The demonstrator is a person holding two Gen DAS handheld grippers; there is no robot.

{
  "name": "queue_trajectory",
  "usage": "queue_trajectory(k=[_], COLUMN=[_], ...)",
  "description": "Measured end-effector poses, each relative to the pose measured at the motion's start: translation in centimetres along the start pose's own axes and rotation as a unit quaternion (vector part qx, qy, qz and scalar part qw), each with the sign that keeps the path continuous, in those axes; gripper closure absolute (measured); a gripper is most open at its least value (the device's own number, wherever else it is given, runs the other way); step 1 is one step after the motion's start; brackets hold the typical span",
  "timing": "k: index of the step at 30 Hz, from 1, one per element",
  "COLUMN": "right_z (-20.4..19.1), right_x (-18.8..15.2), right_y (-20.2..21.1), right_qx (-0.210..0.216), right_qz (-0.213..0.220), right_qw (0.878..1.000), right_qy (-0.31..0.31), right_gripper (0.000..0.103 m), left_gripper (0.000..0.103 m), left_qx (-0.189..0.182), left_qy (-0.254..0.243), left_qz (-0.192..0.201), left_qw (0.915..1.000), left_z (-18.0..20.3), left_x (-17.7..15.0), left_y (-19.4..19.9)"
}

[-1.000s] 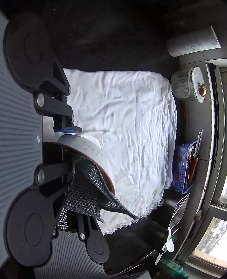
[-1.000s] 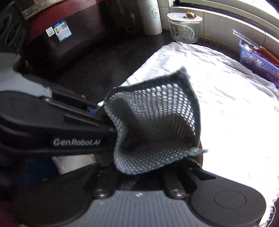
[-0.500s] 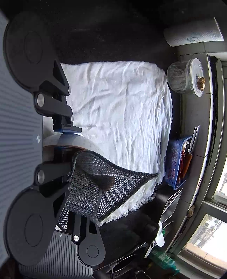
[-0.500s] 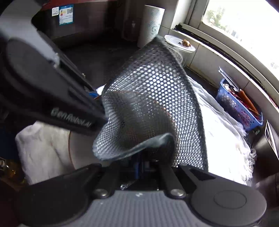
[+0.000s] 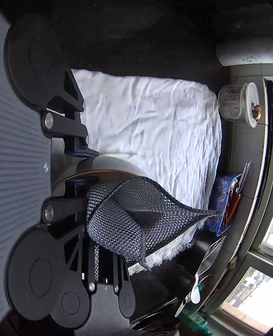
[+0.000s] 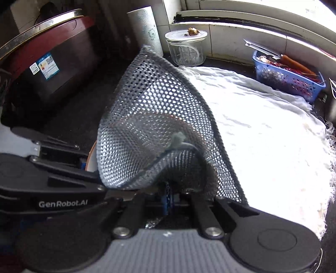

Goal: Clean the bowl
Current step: 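Rub the mesh cloth inside the bowl with the right gripper while the left holds the bowl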

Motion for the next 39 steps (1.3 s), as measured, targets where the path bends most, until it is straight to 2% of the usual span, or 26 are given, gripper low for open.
queue_trajectory(k=[1,2,3,4,5,8,9,10,12,15,17,18,20,22,24,25,27,29,33,34,35,37,39], right_z=[-0.2,-0.4,-0.7,-0.9,-1.1,-0.7,-0.4,-0.1,0.3,0.5,0.3,0.2,-0.2,-0.4,-0.6,-0.6,-0.6,-0.2,1.4,1.5,1.6,1.4,1.1], right_x=[0.0,0.1,0.1,0.2,0.3,0.5,0.4,0.2,0.1,-0.5,-0.6,-0.6,-0.5,-0.1,0.5,0.7,1.2,1.6,2.0,2.0,2.0,2.1,2.0], right_y=[-0.1,-0.2,0.0,0.3,0.6,0.4,0.0,-0.3,-0.5,-0.8,-0.9,-0.9,-1.0,-0.6,-0.1,0.2,0.3,-0.2,-0.5,-0.5,-0.4,-0.4,-0.5], right_qx=[-0.003,-0.007,-0.020,-0.032,-0.042,-0.044,-0.033,-0.016,0.000,0.024,0.034,0.038,0.042,0.019,-0.006,-0.019,-0.038,-0.041,0.000,0.005,0.007,0.010,0.012], right_qz=[-0.007,-0.015,-0.020,-0.020,-0.019,-0.028,-0.030,-0.031,-0.031,-0.028,-0.028,-0.028,-0.028,-0.024,-0.020,-0.018,-0.016,-0.018,-0.010,-0.007,-0.005,-0.002,-0.003], right_qw=[1.000,0.999,0.997,0.994,0.991,0.991,0.993,0.997,0.999,0.999,0.999,0.998,0.999,0.999,0.998,0.996,0.993,0.994,1.000,1.000,1.000,1.000,1.000], right_qy=[0.019,0.041,0.075,0.101,0.123,0.124,0.105,0.072,0.027,-0.016,-0.024,-0.027,-0.021,0.019,0.061,0.082,0.109,0.100,0.009,-0.001,-0.005,-0.007,-0.007], right_gripper=[0.100,0.100,0.101,0.101,0.101,0.101,0.101,0.100,0.100,0.100,0.100,0.100,0.101,0.101,0.101,0.103,0.102,0.101,0.102,0.102,0.102,0.102,0.102], left_gripper=[0.089,0.089,0.089,0.089,0.089,0.089,0.086,0.078,0.071,0.070,0.075,0.088,0.091,0.092,0.092,0.092,0.091,0.088,0.058,0.057,0.058,0.082,0.088], left_qx=[0.017,0.032,0.045,0.041,0.025,0.005,-0.007,-0.009,-0.006,-0.010,-0.016,-0.018,0.001,0.034,0.036,0.038,0.031,0.024,0.005,-0.004,-0.012,-0.018,-0.014], left_qy=[-0.069,-0.127,-0.174,-0.195,-0.182,-0.129,-0.093,-0.070,-0.032,0.046,0.062,0.060,0.011,-0.071,-0.123,-0.128,-0.100,-0.060,0.003,0.018,0.028,0.047,0.036], left_qz=[0.008,0.016,0.021,0.023,0.024,0.025,0.020,0.016,0.007,0.004,0.006,0.008,0.011,0.022,0.030,0.044,0.067,0.059,0.037,0.032,0.031,0.034,0.034], left_qw=[0.9975,0.9912,0.9835,0.9797,0.9827,0.9913,0.9954,0.9974,0.9994,0.9989,0.9979,0.9980,0.9999,0.9967,0.9913,0.9901,0.9922,0.9961,0.9993,0.9993,0.9991,0.9982,0.9987], left_z=[0.7,1.4,1.9,2.2,2.0,1.5,1.3,1.2,1.1,0.0,-0.5,-0.6,-0.1,0.7,1.2,1.3,1.1,0.6,-0.1,-0.1,-0.2,-0.4,-0.6], left_x=[0.3,0.6,0.7,1.2,2.0,3.4,3.5,3.2,1.7,0.0,-0.3,-0.3,0.2,0.9,1.7,2.3,3.6,3.7,1.2,0.6,0.4,0.3,1.5], left_y=[0.1,0.2,0.3,0.5,0.6,0.4,0.3,0.3,0.3,0.4,0.1,0.1,0.1,0.1,0.2,0.3,0.4,0.3,0.2,0.1,0.0,0.0,-0.2])
Point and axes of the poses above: each gripper's, at about its wrist camera, not at the fingertips, and y roughly against the way its jaws point, z to its right, x to its top, the point moved 6 cm from there along -y, roughly the way its jaws point, and after that the axes turned 4 degrees about x, right-handed, at the moved point
